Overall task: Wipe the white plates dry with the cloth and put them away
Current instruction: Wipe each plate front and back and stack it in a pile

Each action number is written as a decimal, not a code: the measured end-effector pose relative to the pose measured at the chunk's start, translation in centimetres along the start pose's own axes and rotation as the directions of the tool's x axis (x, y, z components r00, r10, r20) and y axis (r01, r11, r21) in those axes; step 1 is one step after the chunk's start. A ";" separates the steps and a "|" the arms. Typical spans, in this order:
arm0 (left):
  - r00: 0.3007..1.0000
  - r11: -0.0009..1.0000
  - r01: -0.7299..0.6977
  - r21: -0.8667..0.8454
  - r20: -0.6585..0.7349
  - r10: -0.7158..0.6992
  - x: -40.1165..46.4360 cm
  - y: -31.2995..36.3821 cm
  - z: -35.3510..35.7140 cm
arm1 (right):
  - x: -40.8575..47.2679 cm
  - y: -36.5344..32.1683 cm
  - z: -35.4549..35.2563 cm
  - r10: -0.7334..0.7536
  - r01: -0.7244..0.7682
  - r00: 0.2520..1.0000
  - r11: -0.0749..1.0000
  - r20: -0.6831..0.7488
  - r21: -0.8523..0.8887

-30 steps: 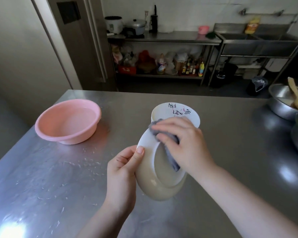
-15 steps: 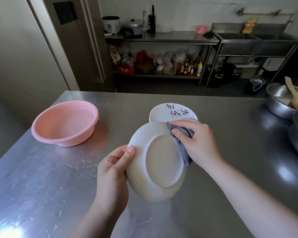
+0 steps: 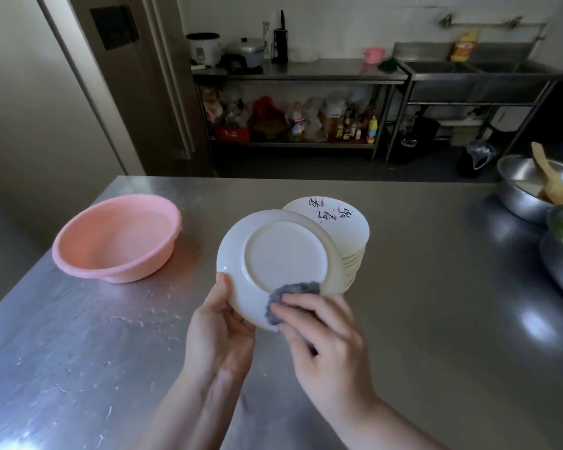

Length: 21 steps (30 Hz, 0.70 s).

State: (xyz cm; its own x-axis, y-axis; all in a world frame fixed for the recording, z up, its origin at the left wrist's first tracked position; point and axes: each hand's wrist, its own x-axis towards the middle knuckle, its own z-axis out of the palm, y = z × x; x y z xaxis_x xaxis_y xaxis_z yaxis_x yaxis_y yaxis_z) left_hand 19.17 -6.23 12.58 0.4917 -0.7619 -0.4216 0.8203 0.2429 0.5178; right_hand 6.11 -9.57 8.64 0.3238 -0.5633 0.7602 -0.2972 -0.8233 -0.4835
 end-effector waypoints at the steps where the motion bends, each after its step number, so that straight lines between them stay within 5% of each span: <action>1: 0.997 0.997 0.080 0.002 0.007 -0.080 -0.1 -0.2 0.1 | -0.1 -0.4 0.4 -0.047 0.047 0.998 0.999 0.031 -0.010; 3: 0.980 0.979 0.198 0.041 0.006 -0.198 -0.1 -0.4 0.0 | 0.0 -0.8 0.8 -0.089 0.090 0.993 0.996 0.082 -0.009; 5: 0.985 0.983 0.171 0.068 0.004 -0.171 0.2 -0.5 -0.1 | 0.4 -0.6 0.5 -0.049 0.044 0.993 0.998 0.107 0.047; 10: 0.989 0.972 -0.145 0.182 0.006 0.147 1.3 0.0 0.1 | 0.7 1.7 -2.2 0.192 -0.195 0.981 0.968 0.038 0.157; 13: 0.934 0.846 -0.358 0.395 0.148 0.326 2.2 0.9 1.4 | 0.9 3.6 -4.1 0.406 -0.390 0.913 0.899 -0.047 0.199; 17: 0.715 0.459 -0.696 0.552 0.477 0.511 3.8 2.1 5.4 | 1.2 5.1 -5.8 0.487 -0.466 0.869 0.865 -0.085 0.187; 21: 0.311 -0.296 -0.844 0.448 0.857 0.410 6.3 1.6 8.1 | 0.9 5.0 -6.5 0.504 -0.477 0.856 0.857 -0.119 0.195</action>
State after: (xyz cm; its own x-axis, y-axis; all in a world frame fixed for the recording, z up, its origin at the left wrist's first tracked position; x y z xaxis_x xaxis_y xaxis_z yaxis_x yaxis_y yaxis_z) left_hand 21.19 -15.51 16.83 0.2389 -0.6520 0.7196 -0.7887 0.3020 0.5355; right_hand -0.92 -13.72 9.69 0.0204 -0.8886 0.4583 -0.2337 -0.4499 -0.8620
